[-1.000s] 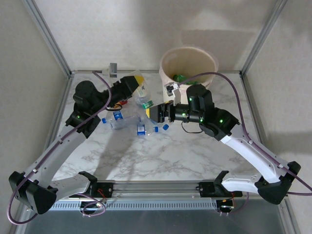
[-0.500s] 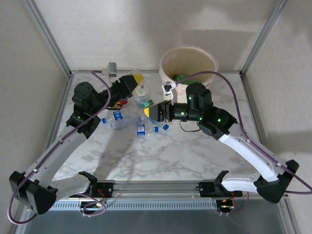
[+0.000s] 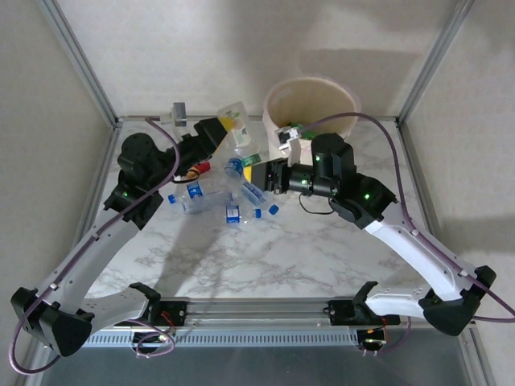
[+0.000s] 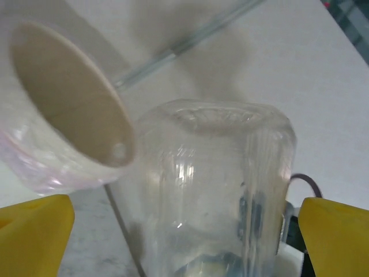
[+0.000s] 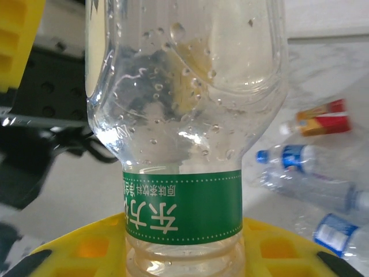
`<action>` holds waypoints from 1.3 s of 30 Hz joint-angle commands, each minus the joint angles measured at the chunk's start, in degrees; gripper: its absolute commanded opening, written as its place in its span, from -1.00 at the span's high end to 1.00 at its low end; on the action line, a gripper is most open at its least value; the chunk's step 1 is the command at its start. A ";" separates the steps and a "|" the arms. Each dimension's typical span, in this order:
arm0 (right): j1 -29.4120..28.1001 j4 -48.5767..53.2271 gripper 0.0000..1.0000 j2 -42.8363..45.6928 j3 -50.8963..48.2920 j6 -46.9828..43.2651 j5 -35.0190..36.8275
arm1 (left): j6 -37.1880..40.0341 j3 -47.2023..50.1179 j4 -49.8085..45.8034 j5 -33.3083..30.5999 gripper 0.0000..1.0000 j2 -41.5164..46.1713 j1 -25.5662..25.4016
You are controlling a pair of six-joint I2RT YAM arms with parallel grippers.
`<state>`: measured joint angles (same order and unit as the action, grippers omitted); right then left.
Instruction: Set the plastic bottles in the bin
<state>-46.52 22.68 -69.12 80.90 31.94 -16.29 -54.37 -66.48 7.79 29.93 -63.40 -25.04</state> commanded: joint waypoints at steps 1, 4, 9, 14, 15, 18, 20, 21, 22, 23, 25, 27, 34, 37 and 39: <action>3.68 5.73 0.54 -0.33 6.01 -0.72 10.78 | 6.42 -4.09 -9.11 -10.53 -0.99 1.51 0.07; 6.49 12.19 0.56 -4.35 12.28 -2.02 16.79 | 7.06 -4.54 -11.22 -12.95 -0.99 1.28 0.68; 14.03 20.63 0.57 -12.59 22.48 -3.42 24.70 | 7.96 -5.10 -14.86 -15.03 -0.99 0.17 1.76; 19.72 24.93 0.51 -19.07 28.57 -4.96 28.34 | 10.16 -6.44 -19.84 -17.89 -0.97 -1.34 3.38; 20.75 25.42 0.50 -19.97 28.99 -5.09 28.44 | 10.54 -6.71 -20.66 -18.25 -0.97 -1.79 3.73; 23.86 25.93 0.32 -22.11 29.21 -5.20 28.50 | 11.64 -7.67 -23.71 -19.41 -0.94 -3.27 4.92; 25.29 25.94 0.05 -23.17 29.37 -5.62 28.60 | 12.10 -8.20 -25.60 -20.03 -0.93 -4.37 5.59; 25.71 25.93 -0.05 -23.54 29.61 -5.78 28.60 | 12.17 -8.36 -26.23 -20.09 -0.93 -4.85 5.91; 26.01 25.86 -0.15 -23.92 29.91 -5.97 28.60 | 12.35 -8.49 -26.79 -20.01 -0.93 -5.48 6.26; 26.13 25.83 -0.22 -24.12 30.42 -6.11 28.60 | 12.65 -8.58 -27.32 -19.84 -0.92 -6.12 6.62; 26.12 25.84 -0.23 -24.24 31.22 -6.41 28.20 | 13.29 -9.02 -28.37 -19.65 -0.92 -7.51 7.10; 26.06 25.88 -0.24 -23.92 31.52 -6.11 27.59 | 13.84 -9.45 -29.34 -19.74 -0.90 -9.09 7.50; 22.19 23.75 -0.18 -17.93 29.08 -6.05 25.04 | 14.32 -9.89 -30.10 -18.95 -0.80 -14.36 8.07; 16.69 21.24 -0.18 -14.04 26.58 -6.48 25.00 | 15.79 -10.24 -30.74 -19.20 -0.76 -16.44 8.10; 12.62 19.18 -0.20 -11.43 23.86 -6.29 25.58 | 16.94 -10.66 -31.32 -19.91 -0.75 -17.77 8.17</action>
<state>-29.98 45.50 -84.84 107.02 26.15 9.96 -40.14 -74.72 -21.87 11.03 -79.94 -17.39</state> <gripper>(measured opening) 0.600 0.878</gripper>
